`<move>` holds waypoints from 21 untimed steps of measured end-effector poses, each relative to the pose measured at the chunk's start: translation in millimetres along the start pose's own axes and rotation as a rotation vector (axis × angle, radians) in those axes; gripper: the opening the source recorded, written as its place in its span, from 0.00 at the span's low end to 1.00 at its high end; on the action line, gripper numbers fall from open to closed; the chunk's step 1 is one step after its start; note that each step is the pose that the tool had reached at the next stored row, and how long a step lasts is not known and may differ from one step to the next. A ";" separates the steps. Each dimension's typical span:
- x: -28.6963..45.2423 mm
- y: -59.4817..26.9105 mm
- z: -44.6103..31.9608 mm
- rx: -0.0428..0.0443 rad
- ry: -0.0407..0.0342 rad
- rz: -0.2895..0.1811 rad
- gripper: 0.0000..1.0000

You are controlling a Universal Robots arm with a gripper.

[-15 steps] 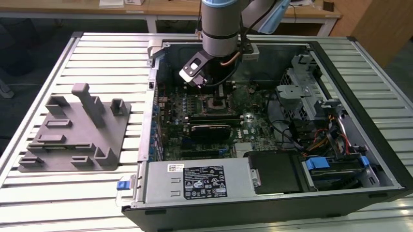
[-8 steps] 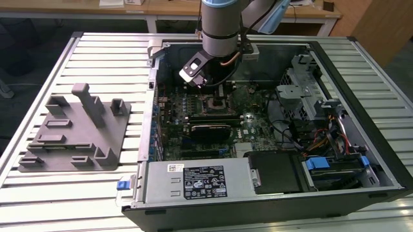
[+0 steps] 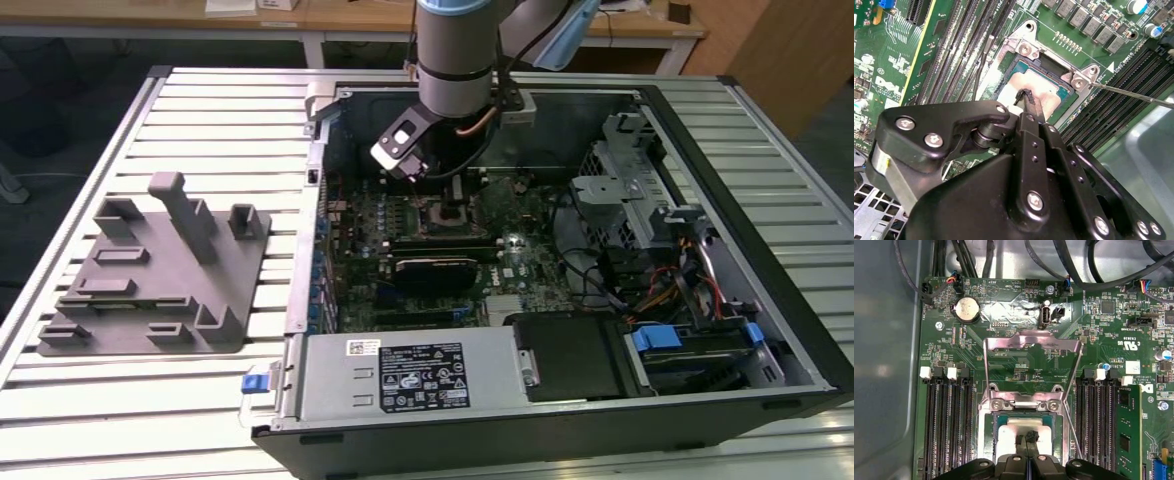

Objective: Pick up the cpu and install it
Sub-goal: 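Place the cpu into insertion slot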

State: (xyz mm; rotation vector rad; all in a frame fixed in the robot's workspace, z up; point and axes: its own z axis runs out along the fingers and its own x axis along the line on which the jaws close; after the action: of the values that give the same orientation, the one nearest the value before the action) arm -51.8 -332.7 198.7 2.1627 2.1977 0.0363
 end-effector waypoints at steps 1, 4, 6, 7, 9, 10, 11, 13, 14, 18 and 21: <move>0.0 0.1 -1.2 0.0002 -0.0002 0.000 0.11; -0.3 0.2 -5.7 0.0009 -0.0011 0.000 0.11; -0.4 0.4 -9.1 0.0010 -0.0012 0.000 0.11; -0.5 0.5 -11.2 0.0010 -0.0013 0.000 0.11; -0.6 0.7 -15.5 0.0009 -0.0012 0.000 0.11; -0.7 0.9 -18.2 0.0009 -0.0013 0.000 0.11; -0.7 1.0 -20.8 0.0007 -0.0012 0.000 0.11; -0.9 1.4 -26.4 0.0007 -0.0013 0.000 0.11; -0.9 1.5 -29.1 0.0006 -0.0012 0.000 0.11; -1.2 2.2 -40.4 -0.0001 -0.0014 0.000 0.11; -1.4 2.6 -47.5 -0.0009 -0.0013 0.000 0.11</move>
State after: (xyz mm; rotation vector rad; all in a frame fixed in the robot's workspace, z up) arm -51.9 -333.0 246.3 2.1615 2.1966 0.0358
